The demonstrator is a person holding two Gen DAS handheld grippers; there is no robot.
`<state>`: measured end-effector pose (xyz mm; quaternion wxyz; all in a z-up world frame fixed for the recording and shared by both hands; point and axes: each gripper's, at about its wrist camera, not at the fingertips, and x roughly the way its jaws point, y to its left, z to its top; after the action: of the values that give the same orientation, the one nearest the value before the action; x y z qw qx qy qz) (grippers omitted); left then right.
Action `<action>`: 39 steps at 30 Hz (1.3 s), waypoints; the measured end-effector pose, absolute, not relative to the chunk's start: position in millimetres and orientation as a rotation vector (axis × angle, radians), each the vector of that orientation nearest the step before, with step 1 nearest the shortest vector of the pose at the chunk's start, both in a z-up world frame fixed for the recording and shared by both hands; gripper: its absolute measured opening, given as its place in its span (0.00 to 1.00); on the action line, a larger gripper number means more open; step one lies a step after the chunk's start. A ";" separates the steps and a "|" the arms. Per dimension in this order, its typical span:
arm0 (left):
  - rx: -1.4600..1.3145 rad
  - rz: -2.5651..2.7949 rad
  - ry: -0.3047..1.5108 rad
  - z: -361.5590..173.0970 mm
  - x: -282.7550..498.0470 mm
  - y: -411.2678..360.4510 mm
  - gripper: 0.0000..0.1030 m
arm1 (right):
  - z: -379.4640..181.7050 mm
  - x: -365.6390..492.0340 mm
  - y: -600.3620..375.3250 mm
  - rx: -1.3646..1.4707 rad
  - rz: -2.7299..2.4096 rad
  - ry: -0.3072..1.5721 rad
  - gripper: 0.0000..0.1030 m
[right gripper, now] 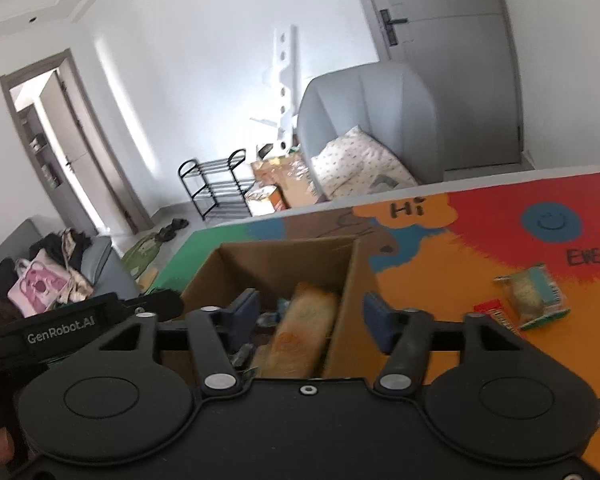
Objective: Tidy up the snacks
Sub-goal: 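Open both tools to drop the green pack and bread roll into the box, then move both open tools back toward the red bar and clear stick snack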
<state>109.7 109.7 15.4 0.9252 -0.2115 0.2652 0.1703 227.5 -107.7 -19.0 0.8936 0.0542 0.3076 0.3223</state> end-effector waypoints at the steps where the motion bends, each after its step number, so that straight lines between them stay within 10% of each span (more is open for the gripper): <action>1: -0.431 0.353 0.546 15.2 109.6 108.8 0.86 | -18.7 228.2 -110.9 0.112 0.659 0.636 0.59; 39: -0.294 0.101 0.615 16.8 182.0 -21.1 0.91 | -47.8 269.2 -259.1 0.240 0.462 0.665 0.71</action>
<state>182.0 -21.1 16.8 0.9413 -0.1439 0.3013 0.0495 269.2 -259.1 -47.8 0.9122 0.1163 0.3229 0.2241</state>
